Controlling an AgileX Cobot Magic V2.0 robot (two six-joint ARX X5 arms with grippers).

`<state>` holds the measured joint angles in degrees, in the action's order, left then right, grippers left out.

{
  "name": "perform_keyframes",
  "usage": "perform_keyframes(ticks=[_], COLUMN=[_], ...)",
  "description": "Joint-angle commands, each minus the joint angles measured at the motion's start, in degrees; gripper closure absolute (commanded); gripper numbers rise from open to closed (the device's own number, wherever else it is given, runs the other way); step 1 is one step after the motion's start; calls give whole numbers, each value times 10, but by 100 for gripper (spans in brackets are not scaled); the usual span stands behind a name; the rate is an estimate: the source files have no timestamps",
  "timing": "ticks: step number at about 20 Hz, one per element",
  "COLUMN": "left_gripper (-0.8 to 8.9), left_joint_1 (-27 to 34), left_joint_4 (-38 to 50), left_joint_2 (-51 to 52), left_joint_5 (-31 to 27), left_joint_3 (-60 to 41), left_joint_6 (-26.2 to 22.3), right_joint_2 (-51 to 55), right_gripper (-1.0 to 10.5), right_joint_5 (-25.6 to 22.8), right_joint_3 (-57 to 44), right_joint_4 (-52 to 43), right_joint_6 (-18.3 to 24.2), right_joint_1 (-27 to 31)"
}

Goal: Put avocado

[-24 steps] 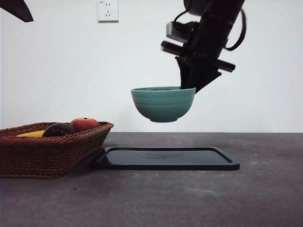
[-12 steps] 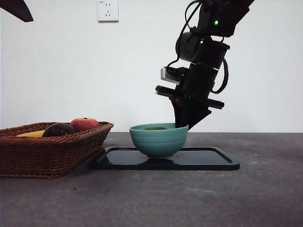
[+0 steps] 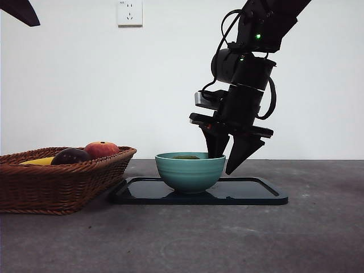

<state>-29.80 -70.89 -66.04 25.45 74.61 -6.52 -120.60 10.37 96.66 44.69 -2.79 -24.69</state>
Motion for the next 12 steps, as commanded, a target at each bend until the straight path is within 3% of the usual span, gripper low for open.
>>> perform_keyframes(ticks=[1,7,12], left_gripper=[381,381,381], left_joint_1=[-4,-4,-4], left_joint_4=[4,7,7], left_joint_2=[-5,-5,-5], left_joint_5=[2,2,2], left_joint_3=[10,10,10], left_joint_6=[-5,-5,-5], right_joint_2=[17,180,333], right_gripper=[745,745,738], right_joint_5=[-9,-14,16], right_joint_3=[13,13,-21], right_joint_4=[0,70,150], right_joint_6=[2,18,19], right_joint_1=[0,9,8])
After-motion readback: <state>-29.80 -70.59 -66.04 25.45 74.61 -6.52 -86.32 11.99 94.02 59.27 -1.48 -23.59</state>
